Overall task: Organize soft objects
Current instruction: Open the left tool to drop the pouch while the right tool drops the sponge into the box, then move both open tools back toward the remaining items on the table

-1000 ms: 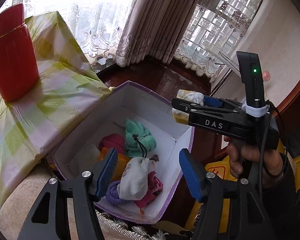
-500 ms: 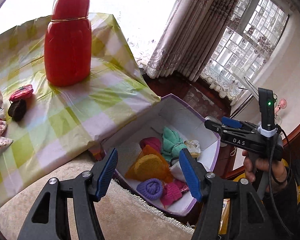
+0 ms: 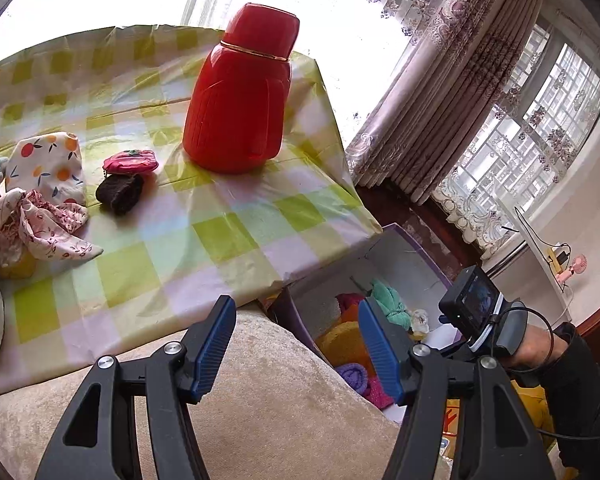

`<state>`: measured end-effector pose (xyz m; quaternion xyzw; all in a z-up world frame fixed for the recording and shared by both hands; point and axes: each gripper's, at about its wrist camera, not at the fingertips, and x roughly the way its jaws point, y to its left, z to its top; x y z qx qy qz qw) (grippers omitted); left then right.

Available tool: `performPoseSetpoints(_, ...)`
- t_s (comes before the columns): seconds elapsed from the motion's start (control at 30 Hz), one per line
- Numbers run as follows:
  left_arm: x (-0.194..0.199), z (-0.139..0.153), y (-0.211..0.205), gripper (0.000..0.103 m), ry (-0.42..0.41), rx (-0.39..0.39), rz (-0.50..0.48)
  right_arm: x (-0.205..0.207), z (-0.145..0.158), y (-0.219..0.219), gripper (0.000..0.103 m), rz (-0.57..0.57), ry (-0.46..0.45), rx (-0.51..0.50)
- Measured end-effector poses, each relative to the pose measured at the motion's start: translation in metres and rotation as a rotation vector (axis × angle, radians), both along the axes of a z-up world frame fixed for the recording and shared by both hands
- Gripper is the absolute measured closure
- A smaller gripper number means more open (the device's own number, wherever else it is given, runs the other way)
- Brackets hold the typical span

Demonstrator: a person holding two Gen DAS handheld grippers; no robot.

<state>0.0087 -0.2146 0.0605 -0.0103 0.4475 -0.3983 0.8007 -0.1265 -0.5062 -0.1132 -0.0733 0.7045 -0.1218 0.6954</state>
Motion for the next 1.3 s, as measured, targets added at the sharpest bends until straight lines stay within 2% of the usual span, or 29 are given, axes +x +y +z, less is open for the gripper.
performPoseSetpoints(0.1,0.005,-0.002,0.007,0.038,0.009,-0.009,0.014,0.011,-0.017,0.004,0.025,0.056,0.074,-0.029)
performPoseSetpoints(0.2,0.01,-0.004,0.013,0.038,0.009,-0.009,0.032,0.017,-0.035,0.022,0.025,0.128,0.132,-0.001)
performPoseSetpoints(0.27,0.014,-0.005,0.019,0.038,0.015,-0.017,0.048,0.02,-0.034,0.029,0.025,0.146,0.129,0.01)
performPoseSetpoints(0.33,0.019,-0.007,0.024,0.038,0.03,-0.027,0.064,0.024,-0.033,0.029,0.025,0.12,0.103,0.056)
performPoseSetpoints(0.43,0.02,-0.008,0.026,0.038,0.031,-0.032,0.069,0.029,-0.044,0.029,0.025,0.091,0.087,0.063)
performPoseSetpoints(0.57,0.02,-0.007,0.03,0.038,0.03,-0.041,0.074,0.023,-0.017,0.019,0.025,0.061,0.025,0.099)
performPoseSetpoints(0.7,0.02,-0.008,0.03,0.038,0.034,-0.044,0.073,0.004,0.017,0.029,0.025,0.132,0.004,0.176)
performPoseSetpoints(0.8,0.019,-0.006,0.03,0.038,0.025,-0.047,0.075,-0.007,0.022,0.049,0.025,0.207,0.034,0.287)
performPoseSetpoints(0.87,0.019,-0.005,0.031,0.038,0.024,-0.046,0.078,0.002,0.012,0.067,0.025,0.236,0.071,0.337)
performPoseSetpoints(0.97,0.02,-0.005,0.033,0.038,0.023,-0.047,0.085,0.008,-0.016,0.067,0.025,0.221,0.143,0.194)
performPoseSetpoints(1.13,0.02,-0.006,0.031,0.038,0.024,-0.041,0.078,0.013,-0.048,0.04,0.025,0.104,0.18,0.02)
performPoseSetpoints(1.2,0.021,-0.005,0.032,0.038,0.022,-0.043,0.082,0.013,-0.055,0.035,0.025,0.078,0.184,-0.012)
performPoseSetpoints(1.3,0.023,-0.003,0.039,0.038,0.016,-0.049,0.103,0.013,-0.041,0.039,0.025,0.063,0.143,0.056)
